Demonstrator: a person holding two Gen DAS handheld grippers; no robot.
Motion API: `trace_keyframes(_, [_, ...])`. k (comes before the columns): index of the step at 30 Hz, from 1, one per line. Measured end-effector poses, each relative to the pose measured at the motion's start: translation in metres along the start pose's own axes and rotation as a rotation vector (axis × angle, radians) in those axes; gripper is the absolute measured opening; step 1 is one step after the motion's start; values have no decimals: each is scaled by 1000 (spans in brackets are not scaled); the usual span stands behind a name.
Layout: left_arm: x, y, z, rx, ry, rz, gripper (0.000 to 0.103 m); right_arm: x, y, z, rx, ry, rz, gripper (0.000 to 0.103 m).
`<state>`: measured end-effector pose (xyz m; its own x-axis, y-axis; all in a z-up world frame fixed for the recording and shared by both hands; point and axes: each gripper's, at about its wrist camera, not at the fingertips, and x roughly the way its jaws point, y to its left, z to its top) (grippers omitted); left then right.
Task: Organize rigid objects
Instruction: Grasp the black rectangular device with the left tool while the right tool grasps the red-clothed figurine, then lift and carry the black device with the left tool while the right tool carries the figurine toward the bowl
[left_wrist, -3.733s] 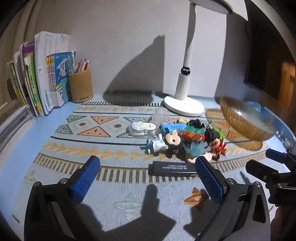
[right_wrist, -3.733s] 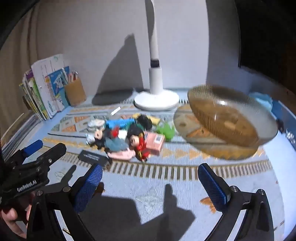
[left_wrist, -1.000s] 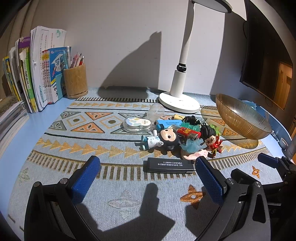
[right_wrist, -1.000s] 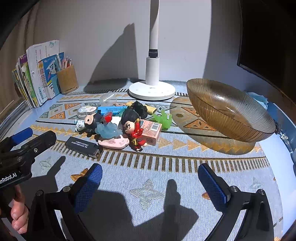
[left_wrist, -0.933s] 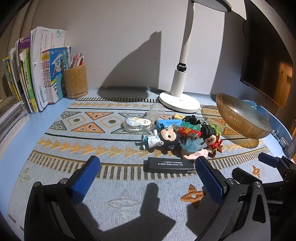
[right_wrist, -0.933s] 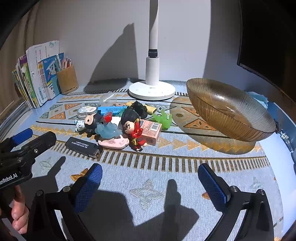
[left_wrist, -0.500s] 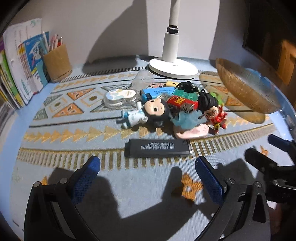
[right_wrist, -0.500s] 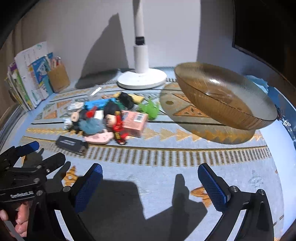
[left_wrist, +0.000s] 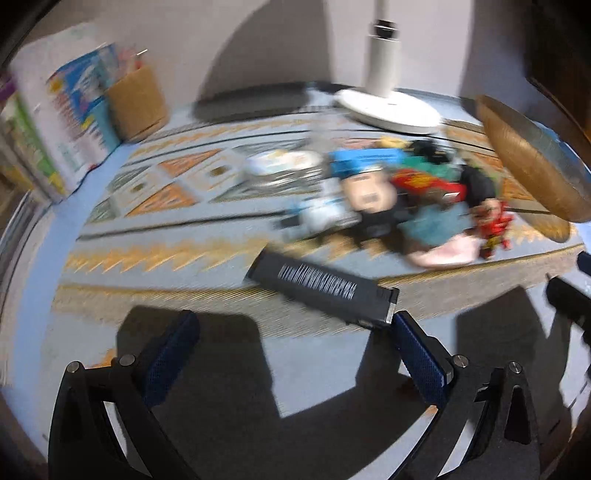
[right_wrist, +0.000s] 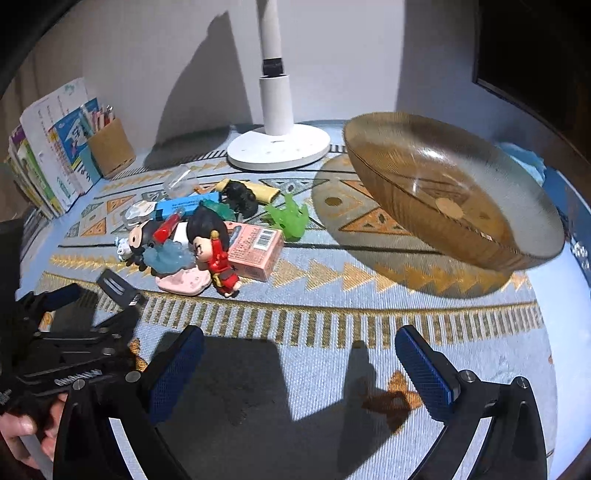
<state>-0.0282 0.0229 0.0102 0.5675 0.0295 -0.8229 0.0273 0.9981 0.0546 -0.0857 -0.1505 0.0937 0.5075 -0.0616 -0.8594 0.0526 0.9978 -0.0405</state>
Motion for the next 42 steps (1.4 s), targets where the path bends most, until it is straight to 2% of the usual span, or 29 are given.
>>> trace_keyframes(4, [-2,44,-6,-77,17,63,102,6,5,10,-53,33,37,103])
trace_keyframes(6, [-5,59,-7,-95,18,66,101,9,8,18,-65,49,76,103])
trace_keyframes(8, [-12,64,-7,-109,7,5,101,11,15,26,-79,52,110,101])
trace_keyframes(11, [-11,59,2,-152,-1,-116,101,13,27,39,-116,40,150,92])
trace_keyframes(13, [-5,53,9,-173,6,-149,101,17,34,46,-128,39,163,87])
trace_keyframes(16, [6,43,20,-180,6,-105,93,23,37,52,-139,29,176,81])
trace_keyframes(18, [15,40,23,-182,20,-93,83,28,38,53,-154,27,172,75])
trace_keyframes(23, [19,32,27,-129,-1,-44,77,39,43,54,-184,42,178,60])
trace_keyframes(26, [17,30,28,-98,-23,-11,50,48,47,53,-195,55,191,45])
trace_keyframes(27, [17,31,29,-95,-26,-23,39,48,47,52,-200,45,189,44])
trace_keyframes(28, [16,31,29,-93,-30,-27,32,47,49,52,-208,40,196,38])
trace_keyframes(29, [14,31,28,-89,-32,-30,21,46,50,52,-214,39,201,32])
trace_keyframes(34, [2,36,20,-81,-71,-74,21,31,46,48,-187,1,210,27])
trace_keyframes(38, [-27,33,12,-59,-138,-149,21,-7,30,43,-134,-75,216,27])
trace_keyframes(42, [-51,27,7,-28,-181,-230,21,-42,10,31,-74,-111,176,27])
